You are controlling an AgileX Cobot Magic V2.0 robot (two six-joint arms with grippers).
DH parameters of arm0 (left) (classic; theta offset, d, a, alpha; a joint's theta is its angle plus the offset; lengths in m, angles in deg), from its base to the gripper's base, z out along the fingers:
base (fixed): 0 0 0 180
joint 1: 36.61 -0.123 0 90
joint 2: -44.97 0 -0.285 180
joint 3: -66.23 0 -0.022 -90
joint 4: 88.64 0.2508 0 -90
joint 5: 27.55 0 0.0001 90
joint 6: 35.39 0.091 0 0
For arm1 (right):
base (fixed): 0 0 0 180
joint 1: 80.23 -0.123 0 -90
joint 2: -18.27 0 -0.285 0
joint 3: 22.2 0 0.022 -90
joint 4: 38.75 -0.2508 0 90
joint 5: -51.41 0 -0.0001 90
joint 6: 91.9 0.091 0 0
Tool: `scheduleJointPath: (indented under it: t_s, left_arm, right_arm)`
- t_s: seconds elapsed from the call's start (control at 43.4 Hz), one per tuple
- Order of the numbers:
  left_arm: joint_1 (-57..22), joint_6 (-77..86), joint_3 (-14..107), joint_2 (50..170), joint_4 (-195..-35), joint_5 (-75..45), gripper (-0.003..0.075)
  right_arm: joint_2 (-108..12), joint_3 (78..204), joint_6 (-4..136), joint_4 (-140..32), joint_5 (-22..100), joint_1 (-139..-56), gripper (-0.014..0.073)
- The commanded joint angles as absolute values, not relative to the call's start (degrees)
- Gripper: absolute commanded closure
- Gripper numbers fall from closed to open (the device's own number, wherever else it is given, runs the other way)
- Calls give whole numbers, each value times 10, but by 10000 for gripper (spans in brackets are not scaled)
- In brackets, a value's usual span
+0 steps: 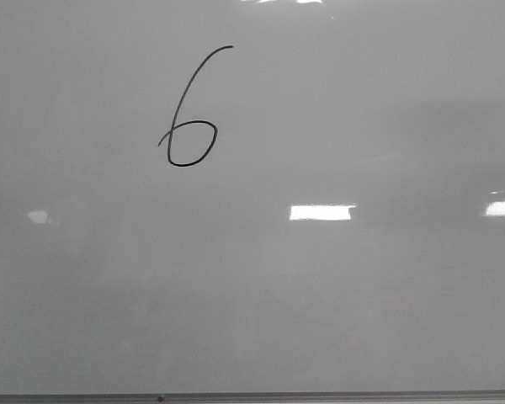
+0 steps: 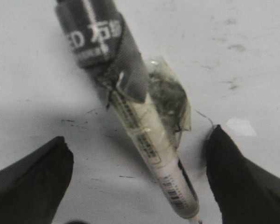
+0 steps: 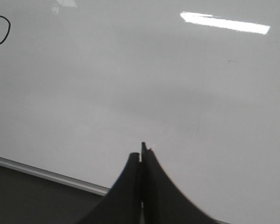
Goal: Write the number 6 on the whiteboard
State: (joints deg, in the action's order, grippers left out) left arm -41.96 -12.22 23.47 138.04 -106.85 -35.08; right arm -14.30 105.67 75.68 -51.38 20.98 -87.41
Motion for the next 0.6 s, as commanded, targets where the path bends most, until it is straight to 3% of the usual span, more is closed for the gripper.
scheduleJointPath:
  t_s: [0.0, 0.23, 0.461, 0.576]
  left_arm:
    - [-411, -127, 250, 1369, -1071, -391, 131]
    - [-416, -127, 250, 1342, -1071, -387, 131]
    - [-416, -123, 250, 1223, -1067, -314, 137]
    - [-416, -123, 250, 1142, -1067, -265, 205]
  right_arm:
    - [-144, 1071, 756, -518, 249, -871, 662]
    - [-144, 1071, 756, -518, 249, -871, 662]
    - [-132, 1071, 756, -518, 269, -871, 662]
    - [-103, 1070, 756, -518, 276, -871, 662]
